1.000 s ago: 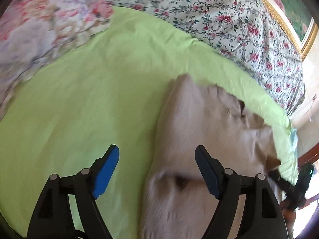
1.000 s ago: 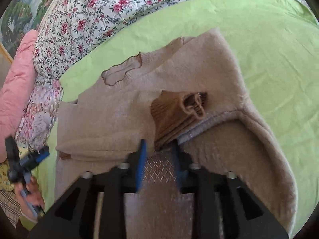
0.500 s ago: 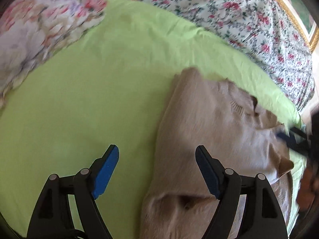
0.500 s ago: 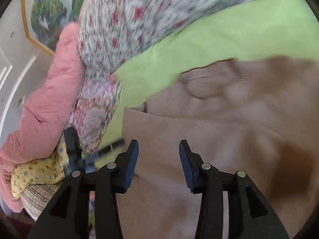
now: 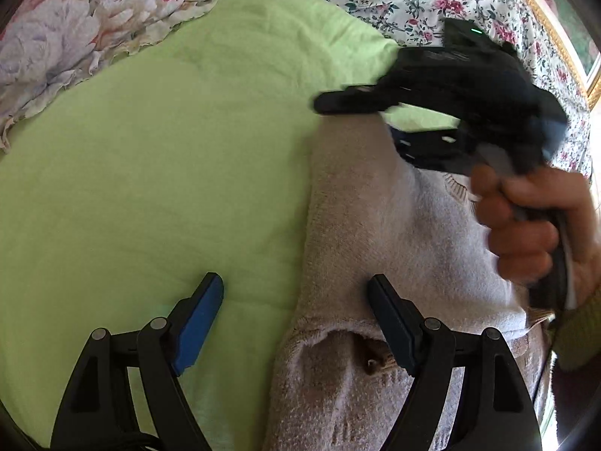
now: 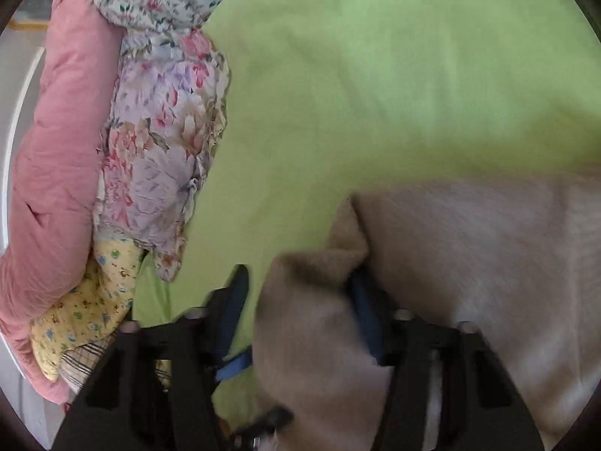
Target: Fold small clothes
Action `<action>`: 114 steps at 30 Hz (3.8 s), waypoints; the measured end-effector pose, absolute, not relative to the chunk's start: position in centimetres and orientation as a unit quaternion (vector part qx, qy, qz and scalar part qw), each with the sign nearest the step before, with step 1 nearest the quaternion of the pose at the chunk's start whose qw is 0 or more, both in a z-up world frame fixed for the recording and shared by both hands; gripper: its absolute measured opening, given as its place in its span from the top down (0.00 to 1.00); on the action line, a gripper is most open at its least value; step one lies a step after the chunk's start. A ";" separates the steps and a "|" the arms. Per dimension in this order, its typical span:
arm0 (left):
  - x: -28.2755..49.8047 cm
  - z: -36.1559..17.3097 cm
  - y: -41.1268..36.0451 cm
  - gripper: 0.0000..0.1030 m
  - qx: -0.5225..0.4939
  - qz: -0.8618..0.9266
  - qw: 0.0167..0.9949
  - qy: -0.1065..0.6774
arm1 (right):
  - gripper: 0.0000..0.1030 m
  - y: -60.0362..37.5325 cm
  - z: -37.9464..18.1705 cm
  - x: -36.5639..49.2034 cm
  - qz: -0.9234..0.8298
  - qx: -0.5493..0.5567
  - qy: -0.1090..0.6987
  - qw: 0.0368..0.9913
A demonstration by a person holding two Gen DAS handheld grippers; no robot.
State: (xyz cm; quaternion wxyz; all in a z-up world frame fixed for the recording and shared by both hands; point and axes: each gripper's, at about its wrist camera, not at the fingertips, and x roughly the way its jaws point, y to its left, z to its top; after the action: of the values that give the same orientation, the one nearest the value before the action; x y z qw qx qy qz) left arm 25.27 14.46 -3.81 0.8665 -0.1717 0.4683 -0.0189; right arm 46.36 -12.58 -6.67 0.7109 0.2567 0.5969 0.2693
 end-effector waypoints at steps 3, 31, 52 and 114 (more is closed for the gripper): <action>25.2 -3.8 14.5 0.22 -0.177 -0.022 0.866 0.467 | 0.91 -11.6 -6.8 47.4 0.263 0.240 0.587 0.727; 30.3 -2.2 13.6 0.74 -0.148 -0.027 0.870 0.469 | 0.35 -39.6 1.3 17.7 -0.095 0.258 0.420 0.865; 27.0 -2.3 10.8 0.74 -0.032 0.026 0.883 0.468 | 0.90 -37.9 -1.7 18.3 -0.095 0.205 0.449 0.864; -7.3 -3.5 11.5 0.82 -0.122 -0.117 0.818 0.550 | 0.44 -30.6 0.1 -16.6 -0.048 0.274 0.451 0.848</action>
State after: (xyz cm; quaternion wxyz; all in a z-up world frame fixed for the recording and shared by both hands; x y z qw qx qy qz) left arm -7.26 11.45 -3.47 0.8177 -0.1219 0.5504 -0.1170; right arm -16.61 -30.59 0.13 0.8482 0.2744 0.4505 -0.0479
